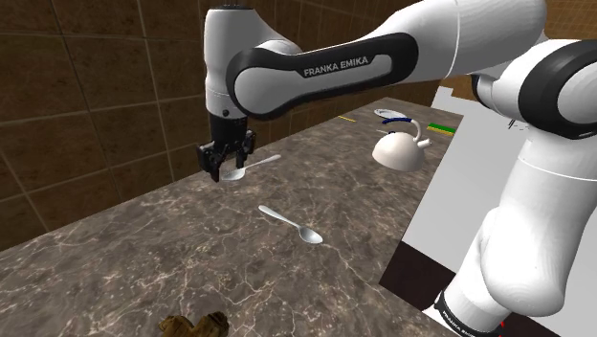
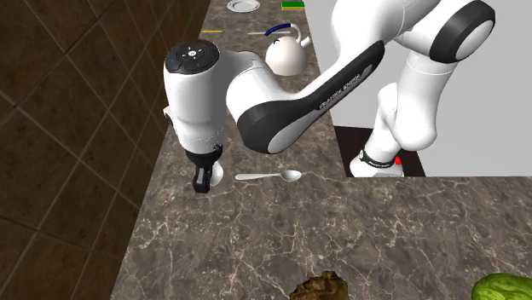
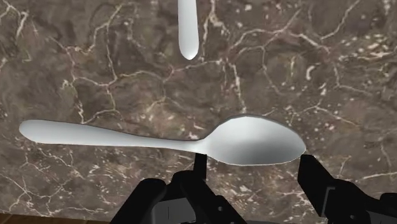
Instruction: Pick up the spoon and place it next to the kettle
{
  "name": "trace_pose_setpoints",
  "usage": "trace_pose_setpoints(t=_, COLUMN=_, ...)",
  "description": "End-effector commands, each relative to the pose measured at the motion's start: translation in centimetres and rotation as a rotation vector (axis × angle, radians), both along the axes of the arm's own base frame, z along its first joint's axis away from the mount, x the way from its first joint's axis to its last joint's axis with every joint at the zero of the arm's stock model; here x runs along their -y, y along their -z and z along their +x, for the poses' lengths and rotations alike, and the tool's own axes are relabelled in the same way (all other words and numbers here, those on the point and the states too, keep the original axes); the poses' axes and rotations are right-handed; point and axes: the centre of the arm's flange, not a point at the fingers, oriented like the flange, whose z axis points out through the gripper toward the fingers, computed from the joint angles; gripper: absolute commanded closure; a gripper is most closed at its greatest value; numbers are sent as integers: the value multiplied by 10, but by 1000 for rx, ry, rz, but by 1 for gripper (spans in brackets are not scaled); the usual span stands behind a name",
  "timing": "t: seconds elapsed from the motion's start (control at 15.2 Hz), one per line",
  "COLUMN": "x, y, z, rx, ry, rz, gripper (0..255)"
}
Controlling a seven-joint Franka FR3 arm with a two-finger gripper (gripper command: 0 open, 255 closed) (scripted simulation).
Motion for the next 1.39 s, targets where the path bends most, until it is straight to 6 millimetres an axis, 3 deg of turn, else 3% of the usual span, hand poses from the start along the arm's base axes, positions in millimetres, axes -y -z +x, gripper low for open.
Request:
trace_pose_setpoints(t=0.0, x=0, y=-10, z=0, rx=0, ry=0, rz=0, gripper=255)
trace_pose_setpoints(t=1.32, x=0, y=-116, z=0, rx=0, ry=0, rz=0, gripper=255)
